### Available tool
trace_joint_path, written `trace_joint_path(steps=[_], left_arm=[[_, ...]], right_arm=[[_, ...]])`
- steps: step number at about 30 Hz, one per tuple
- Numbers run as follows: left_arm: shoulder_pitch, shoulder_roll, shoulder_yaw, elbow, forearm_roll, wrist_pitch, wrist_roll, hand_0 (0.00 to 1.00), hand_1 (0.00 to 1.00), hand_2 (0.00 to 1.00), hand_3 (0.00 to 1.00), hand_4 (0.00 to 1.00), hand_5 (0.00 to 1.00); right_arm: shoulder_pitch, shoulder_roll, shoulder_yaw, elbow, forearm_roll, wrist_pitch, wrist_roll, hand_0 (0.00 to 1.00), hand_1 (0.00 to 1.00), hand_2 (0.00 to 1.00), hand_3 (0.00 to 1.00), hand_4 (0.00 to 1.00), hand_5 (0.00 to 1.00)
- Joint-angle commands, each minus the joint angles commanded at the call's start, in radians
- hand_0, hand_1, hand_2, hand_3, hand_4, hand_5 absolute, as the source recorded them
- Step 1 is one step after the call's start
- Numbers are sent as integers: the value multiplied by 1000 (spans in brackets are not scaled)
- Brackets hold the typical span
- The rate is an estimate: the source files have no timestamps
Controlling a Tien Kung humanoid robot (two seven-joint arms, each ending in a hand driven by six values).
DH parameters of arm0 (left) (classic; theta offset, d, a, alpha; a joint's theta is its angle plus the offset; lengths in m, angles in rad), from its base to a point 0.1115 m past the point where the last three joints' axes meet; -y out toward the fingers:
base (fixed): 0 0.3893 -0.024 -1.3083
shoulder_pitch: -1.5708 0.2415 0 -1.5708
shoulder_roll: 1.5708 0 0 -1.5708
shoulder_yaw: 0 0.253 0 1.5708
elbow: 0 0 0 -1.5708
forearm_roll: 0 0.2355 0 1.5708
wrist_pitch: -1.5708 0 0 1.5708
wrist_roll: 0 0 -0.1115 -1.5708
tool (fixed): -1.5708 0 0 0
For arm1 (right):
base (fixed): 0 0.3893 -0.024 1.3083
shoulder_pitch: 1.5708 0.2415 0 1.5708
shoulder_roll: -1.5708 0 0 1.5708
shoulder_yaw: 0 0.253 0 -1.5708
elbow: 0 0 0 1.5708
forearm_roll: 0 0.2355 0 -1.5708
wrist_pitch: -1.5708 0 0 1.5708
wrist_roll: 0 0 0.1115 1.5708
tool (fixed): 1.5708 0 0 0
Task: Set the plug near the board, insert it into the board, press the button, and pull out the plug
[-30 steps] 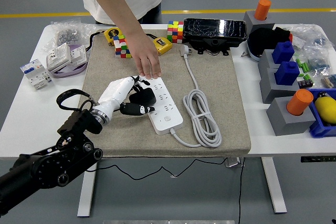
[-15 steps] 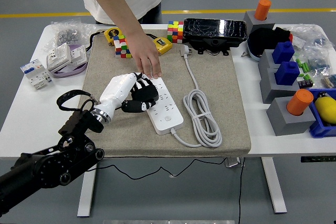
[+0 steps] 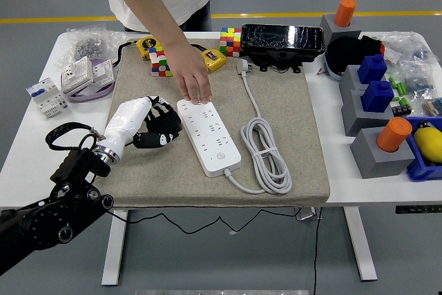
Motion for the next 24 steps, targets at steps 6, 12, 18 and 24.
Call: trace_joint_path(steps=[6, 12, 18, 24], left_arm=[[17, 4, -14, 4, 22, -32, 46, 615, 676, 603, 671, 806, 49], [40, 17, -31, -28, 65, -58, 107, 841, 931, 958, 998, 998, 254], [80, 39, -79, -113, 53, -39, 68, 849, 945, 980, 998, 998, 313], [129, 62, -139, -218, -123, 12, -112, 707, 782, 793, 832, 934, 283]], right_arm=[[1, -1, -7, 3, 0, 0, 0, 529, 627, 591, 533, 878, 405], [-4, -1, -12, 4, 0, 0, -1, 528, 627, 592, 533, 878, 405], [-8, 1, -4, 3, -3, 0, -1, 527, 627, 592, 533, 878, 405], [-18, 12, 28, 0, -13, -1, 0, 528, 627, 591, 533, 877, 405]])
